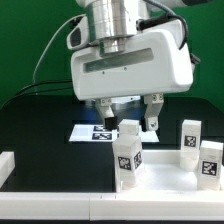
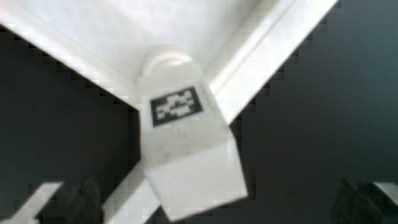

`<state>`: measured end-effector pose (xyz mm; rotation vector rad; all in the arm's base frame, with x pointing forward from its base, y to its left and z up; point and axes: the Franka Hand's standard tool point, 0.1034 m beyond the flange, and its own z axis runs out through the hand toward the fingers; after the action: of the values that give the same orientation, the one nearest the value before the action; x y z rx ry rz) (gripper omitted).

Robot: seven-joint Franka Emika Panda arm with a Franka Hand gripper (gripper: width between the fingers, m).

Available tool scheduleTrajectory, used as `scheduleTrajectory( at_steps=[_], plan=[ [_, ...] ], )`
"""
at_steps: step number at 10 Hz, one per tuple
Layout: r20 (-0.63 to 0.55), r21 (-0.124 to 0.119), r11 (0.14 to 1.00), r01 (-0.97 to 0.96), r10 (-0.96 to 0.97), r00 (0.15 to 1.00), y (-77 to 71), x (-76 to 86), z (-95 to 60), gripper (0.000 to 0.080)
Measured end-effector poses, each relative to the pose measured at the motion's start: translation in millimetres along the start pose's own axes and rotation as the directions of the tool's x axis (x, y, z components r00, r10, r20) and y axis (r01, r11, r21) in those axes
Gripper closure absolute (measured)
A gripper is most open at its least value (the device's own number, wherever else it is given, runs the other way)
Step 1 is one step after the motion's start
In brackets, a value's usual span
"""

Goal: Assemble square table

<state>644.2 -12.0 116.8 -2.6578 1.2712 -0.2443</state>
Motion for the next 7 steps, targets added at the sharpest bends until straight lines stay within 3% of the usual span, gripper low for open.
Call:
scheduleTrajectory(
  at_steps=[5, 6, 7],
  plan=[
    [-0.020, -0.076, 0.997, -0.030, 0.029, 0.999, 9.2, -4.3, 30.1, 0.0151],
    [-0.022, -0.075, 0.996, -0.040, 0.039, 0.999, 10.0, -2.9, 29.7, 0.0151],
    [-0.024, -0.076, 0.995, -0.062, 0.061, 0.998, 10.7, -2.6, 30.1, 0.0285]
  ],
)
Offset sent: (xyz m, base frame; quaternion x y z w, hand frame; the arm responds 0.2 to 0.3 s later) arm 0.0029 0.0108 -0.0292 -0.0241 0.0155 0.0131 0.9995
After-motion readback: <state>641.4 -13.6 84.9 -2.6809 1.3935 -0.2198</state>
